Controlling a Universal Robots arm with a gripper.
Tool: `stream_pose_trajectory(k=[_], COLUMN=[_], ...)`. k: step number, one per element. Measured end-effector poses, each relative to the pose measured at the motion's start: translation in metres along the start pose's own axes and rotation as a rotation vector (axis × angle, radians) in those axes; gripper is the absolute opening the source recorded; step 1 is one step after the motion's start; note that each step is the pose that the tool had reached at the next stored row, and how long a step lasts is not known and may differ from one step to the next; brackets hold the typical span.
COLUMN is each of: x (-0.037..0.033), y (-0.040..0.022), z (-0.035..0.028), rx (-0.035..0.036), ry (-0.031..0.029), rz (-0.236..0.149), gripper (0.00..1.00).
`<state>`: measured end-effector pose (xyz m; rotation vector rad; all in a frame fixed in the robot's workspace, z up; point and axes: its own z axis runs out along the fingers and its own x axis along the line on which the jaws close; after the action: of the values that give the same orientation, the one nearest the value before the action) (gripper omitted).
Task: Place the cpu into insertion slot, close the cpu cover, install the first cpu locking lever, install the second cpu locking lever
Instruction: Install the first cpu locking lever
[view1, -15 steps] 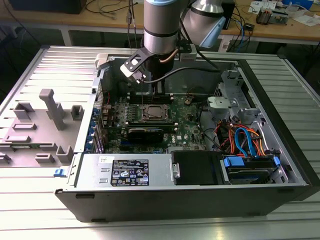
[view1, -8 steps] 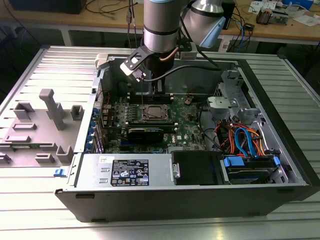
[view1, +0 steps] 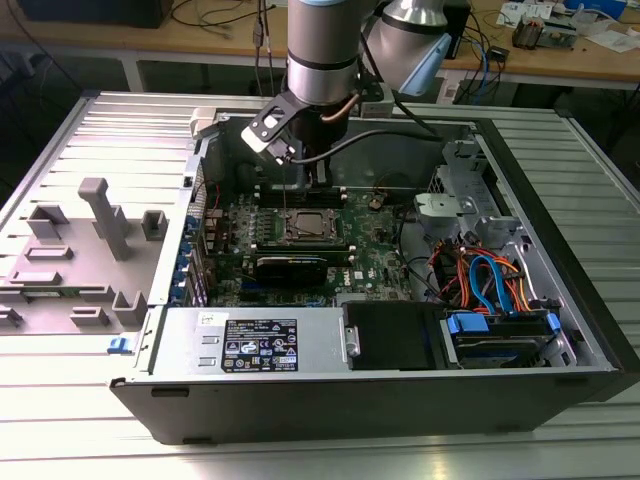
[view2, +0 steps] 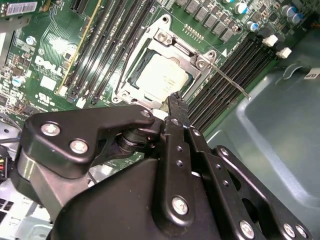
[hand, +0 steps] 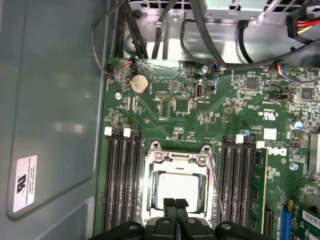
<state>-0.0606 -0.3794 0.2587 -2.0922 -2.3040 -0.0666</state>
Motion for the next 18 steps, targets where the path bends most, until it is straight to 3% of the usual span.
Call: stream_pose_trajectory(k=[6, 11, 18], x=[0.0, 0.0, 0.0], y=[0.0, 0.0, 0.0], z=[0.0, 0.0, 0.0], rx=[0.0056, 0.0115, 0.016], ry=[0.0014, 0.0029, 0.004], rz=[-0.112, -0.229, -0.319], gripper=[0.11, 0.11, 0.11])
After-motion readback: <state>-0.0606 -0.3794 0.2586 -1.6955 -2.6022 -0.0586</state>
